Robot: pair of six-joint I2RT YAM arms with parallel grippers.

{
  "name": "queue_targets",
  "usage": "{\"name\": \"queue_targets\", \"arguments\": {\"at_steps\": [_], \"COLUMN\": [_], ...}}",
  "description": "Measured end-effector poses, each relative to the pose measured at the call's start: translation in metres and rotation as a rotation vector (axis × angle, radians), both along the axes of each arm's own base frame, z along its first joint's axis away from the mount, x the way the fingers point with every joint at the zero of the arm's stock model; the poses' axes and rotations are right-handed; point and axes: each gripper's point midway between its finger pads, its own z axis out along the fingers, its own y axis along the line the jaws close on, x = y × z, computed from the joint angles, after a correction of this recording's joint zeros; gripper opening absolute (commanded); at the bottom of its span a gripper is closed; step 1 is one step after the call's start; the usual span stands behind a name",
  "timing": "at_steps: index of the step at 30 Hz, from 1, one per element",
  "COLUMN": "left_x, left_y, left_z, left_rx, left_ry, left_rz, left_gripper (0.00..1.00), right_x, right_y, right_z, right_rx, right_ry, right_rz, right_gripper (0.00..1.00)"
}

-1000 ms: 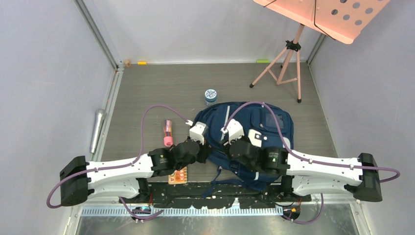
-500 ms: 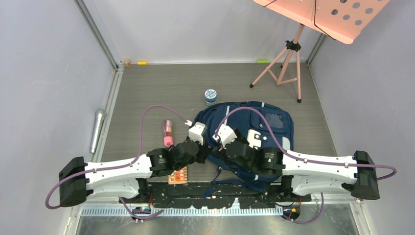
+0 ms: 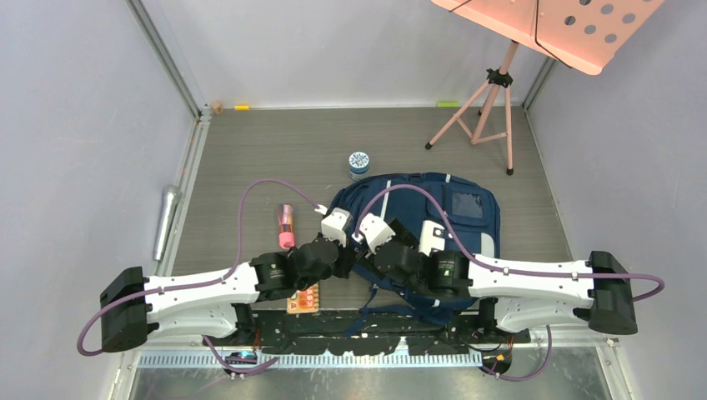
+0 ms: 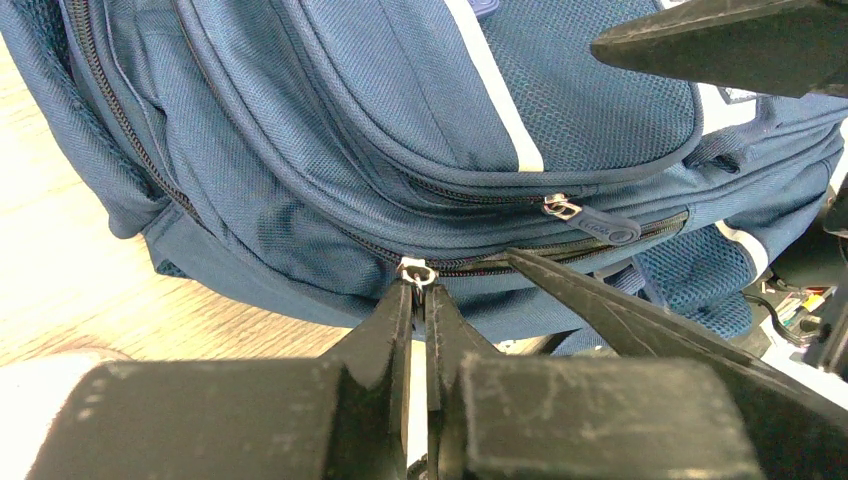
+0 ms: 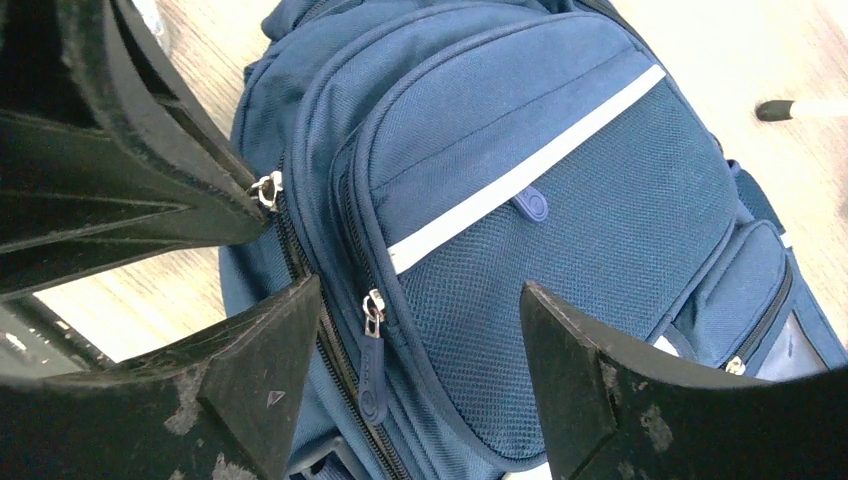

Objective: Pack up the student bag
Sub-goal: Unzip the student bag at the center of the board.

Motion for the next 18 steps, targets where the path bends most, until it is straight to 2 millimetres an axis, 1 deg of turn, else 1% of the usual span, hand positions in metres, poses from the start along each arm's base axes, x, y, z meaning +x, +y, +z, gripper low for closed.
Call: {"name": "queue_targets", "arguments": {"at_steps": [5,7,8,9,10,11,12,13,14,15,16,18], "left_x": [0.000,0.000,0.000,0.000,0.000,0.000,0.001,0.001,0.001,0.002,0.002,0.004], "left_y": [0.000,0.000,0.000,0.000,0.000,0.000,0.000,0.000,0.000,-0.001,-0.001,0.000], "left_z": [0.000,0.000,0.000,0.000,0.000,0.000,0.000,0.001,0.002,0.004,0.004,0.005], "left_rx": [0.001,0.002,0.002,0.002,0.002,0.001,0.000,-0.002,-0.004,-0.009,-0.011,-0.011], "left_ry": [0.000,0.000,0.000,0.000,0.000,-0.001,-0.002,-0.004,-0.007,-0.010,-0.012,-0.015], "left_rz": [0.000,0.000,0.000,0.000,0.001,0.001,0.002,0.004,0.005,0.006,0.007,0.013], "left_gripper": [0.00,0.00,0.00,0.00,0.00,0.00,0.00,0.00,0.00,0.00,0.00,0.00], "right_x": [0.005,0.007,0.008,0.009,0.009,0.009,0.009,0.008,0.008,0.008,0.009,0.010], "right_y": [0.001,0.002,0.003,0.002,0.002,0.003,0.004,0.006,0.007,0.007,0.006,0.004], "right_z": [-0.007,-0.009,-0.010,-0.011,-0.012,-0.012,-0.012,-0.011,-0.011,-0.011,-0.012,-0.012], "right_rx": [-0.035,-0.045,-0.047,-0.047,-0.042,-0.040,-0.030,-0.021,-0.019,-0.022,-0.027,-0.037], "right_ry": [-0.018,-0.027,-0.033,-0.038,-0.045,-0.051,-0.055,-0.058,-0.064,-0.068,-0.072,-0.079], "right_rz": [-0.017,-0.022,-0.026,-0.031,-0.038,-0.038,-0.037,-0.034,-0.032,-0.032,-0.032,-0.036], "right_gripper": [0.76,0.72,0.64,0.60,0.49,0.43,0.31,0.26,0.18,0.13,0.05,0.01]}}
